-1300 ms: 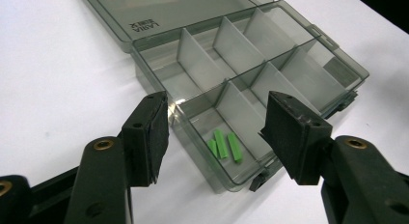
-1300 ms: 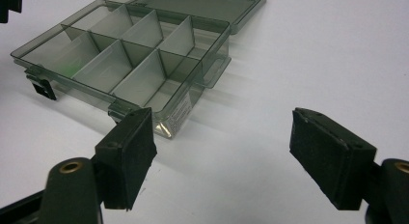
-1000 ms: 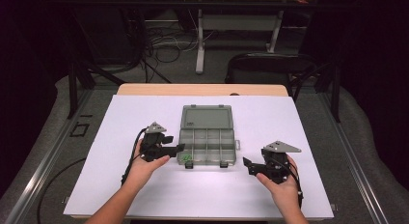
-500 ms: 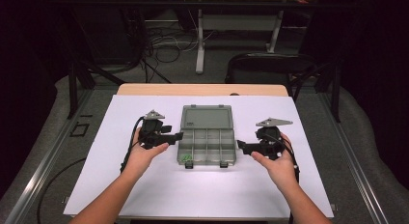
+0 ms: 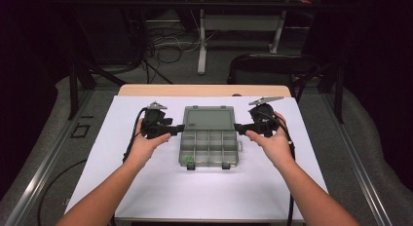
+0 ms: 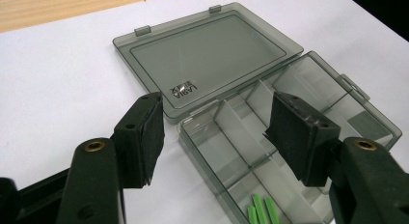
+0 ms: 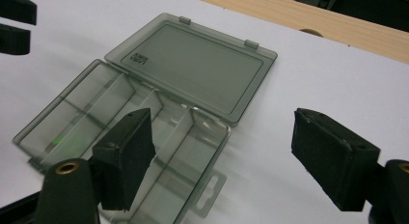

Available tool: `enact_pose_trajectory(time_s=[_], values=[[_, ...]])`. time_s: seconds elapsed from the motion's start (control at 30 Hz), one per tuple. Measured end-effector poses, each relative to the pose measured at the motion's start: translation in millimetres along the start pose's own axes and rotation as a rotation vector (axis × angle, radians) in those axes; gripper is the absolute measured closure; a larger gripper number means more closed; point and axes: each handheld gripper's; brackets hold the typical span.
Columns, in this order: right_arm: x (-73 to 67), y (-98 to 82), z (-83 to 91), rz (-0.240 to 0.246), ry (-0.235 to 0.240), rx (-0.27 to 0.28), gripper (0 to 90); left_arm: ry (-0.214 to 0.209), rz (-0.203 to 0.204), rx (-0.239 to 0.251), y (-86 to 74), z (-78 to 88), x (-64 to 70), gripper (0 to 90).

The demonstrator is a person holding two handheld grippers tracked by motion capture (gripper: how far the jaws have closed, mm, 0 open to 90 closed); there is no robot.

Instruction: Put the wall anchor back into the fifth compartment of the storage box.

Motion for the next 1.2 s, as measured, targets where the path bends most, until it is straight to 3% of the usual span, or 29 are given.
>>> enact_pose_trajectory(time_s=[0.37,0.57,0.67,0.8,1.03,1.2], values=[[10.2,7.3,-36.3,-0.033,-0.01,-0.048,23.0,0.036,0.02,-0.01,16.6,-17.8,-11.3,37.4],[15.4,17.5,-48.2,-0.049,-0.003,-0.062,24.5,0.034,0.055,-0.039,27.7,-27.4,-9.2,37.9],[18.9,23.5,-54.2,-0.066,-0.006,-0.066,25.0,0.013,0.08,-0.055,32.0,-32.8,-8.6,38.7],[23.3,30.4,-62.0,-0.081,-0.025,-0.064,25.3,0.021,0.079,-0.067,36.8,-40.3,-9.7,38.6],[32.0,26.1,-84.3,-0.11,-0.023,-0.092,25.6,0.029,0.096,-0.08,46.3,-51.9,-16.3,38.7],[38.4,22.0,-94.1,-0.128,-0.032,-0.112,26.8,0.012,0.11,-0.075,50.2,-57.8,-23.9,38.6]])
Point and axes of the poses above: each handheld gripper's, and its own axes: z roughly backward along the jaws, y roughly out of its top, x roughly to its right, and after that the axes turned 11 degrees about z, right-handed
